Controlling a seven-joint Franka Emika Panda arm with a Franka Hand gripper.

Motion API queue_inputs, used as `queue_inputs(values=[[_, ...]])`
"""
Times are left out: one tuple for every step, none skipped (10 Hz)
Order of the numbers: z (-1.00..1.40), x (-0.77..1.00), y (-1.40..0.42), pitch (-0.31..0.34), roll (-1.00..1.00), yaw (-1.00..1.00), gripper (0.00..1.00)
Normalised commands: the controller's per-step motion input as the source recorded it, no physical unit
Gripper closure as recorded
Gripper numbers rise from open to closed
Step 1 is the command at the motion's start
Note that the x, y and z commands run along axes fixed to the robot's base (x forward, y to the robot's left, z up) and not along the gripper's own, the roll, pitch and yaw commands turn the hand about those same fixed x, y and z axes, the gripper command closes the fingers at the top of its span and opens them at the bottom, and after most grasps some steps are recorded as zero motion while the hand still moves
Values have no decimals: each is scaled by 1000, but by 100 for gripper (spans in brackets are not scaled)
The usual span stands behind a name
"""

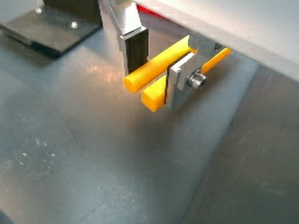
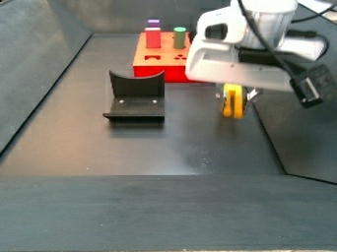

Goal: Pick up the square-circle object. Move up. Place the square-circle object on the fixture. Regrasp the square-circle object. Move to above the board. Insert the square-circle object.
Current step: Move up, then place the square-circle object on the fixture.

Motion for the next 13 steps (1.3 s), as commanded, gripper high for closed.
queue_inputs(values=[[339,-13,16,76,64,-23,100],[218,-22,7,77,85,-21,100],[1000,0,0,0,0,0,100],[1000,-3,-1,11,7,-1,100],[1000,-10,1,28,19,-6,100],[1000,-15,3,43,34,-13,100],[1000,-20,4,58,59,-20,100],[1000,-25,7,67,77,-22,100],[1000,-29,7,71,89,-22,100],[1000,-33,8,77,113,-10,100],[1000,-36,7,81,119,-1,100],[1000,-35,1,82,127,15,100],[909,-33,2,87,136,25,100]])
